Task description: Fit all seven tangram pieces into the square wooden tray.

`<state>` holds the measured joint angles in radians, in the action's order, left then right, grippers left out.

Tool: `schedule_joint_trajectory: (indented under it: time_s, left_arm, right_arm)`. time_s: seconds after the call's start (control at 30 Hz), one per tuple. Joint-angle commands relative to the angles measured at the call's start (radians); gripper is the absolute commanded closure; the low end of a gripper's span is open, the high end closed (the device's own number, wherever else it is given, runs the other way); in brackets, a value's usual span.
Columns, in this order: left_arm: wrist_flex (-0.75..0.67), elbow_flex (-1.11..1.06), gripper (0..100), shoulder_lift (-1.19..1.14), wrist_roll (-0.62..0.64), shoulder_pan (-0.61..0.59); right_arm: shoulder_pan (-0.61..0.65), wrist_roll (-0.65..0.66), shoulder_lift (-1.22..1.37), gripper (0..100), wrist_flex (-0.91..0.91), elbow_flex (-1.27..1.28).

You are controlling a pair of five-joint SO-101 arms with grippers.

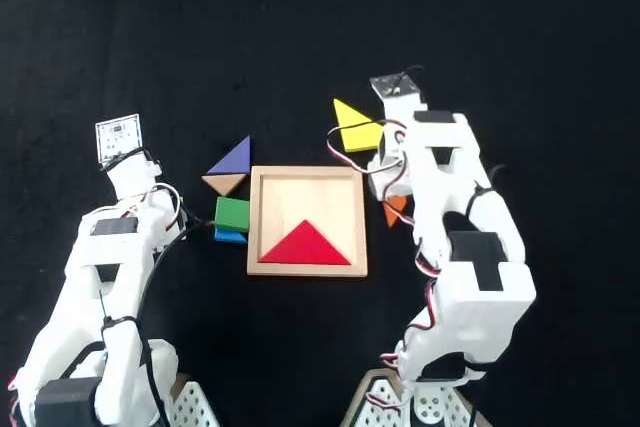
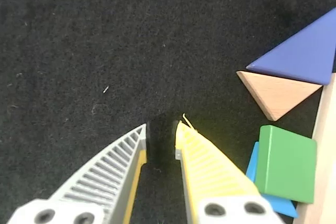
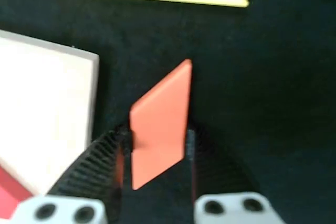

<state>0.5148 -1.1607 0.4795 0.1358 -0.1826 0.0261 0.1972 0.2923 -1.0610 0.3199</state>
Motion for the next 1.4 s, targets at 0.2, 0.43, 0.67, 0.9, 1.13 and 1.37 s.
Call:
schedule_joint_trajectory:
  time_s: [0.2, 0.43, 0.67, 0.9, 1.13, 1.37]
  left_arm:
    - [-0.017, 0.018, 90, 0.020, 0.011, 0.008]
    - [-0.017, 0.015, 90, 0.021, 0.011, 0.008]
    - [-0.017, 0.018, 90, 0.020, 0.011, 0.008]
    - [-0.017, 0.018, 90, 0.020, 0.011, 0.008]
    - [-0.017, 0.018, 90, 0.020, 0.011, 0.008]
    - [-0.017, 0.018, 90, 0.020, 0.011, 0.008]
  right_arm:
    - [0.064, 0.086, -0.148, 79.7, -0.110, -0.056]
    - [0.069, 0.087, -0.183, 79.5, -0.112, -0.058]
    - [0.081, 0.083, -0.091, 79.6, -0.078, -0.064]
    - [0.117, 0.083, -0.085, 79.6, -0.072, -0.064]
    - [0.106, 0.086, -0.081, 79.5, -0.046, -0.062]
    - [0.103, 0.089, -0.004, 79.6, -0.051, -0.062]
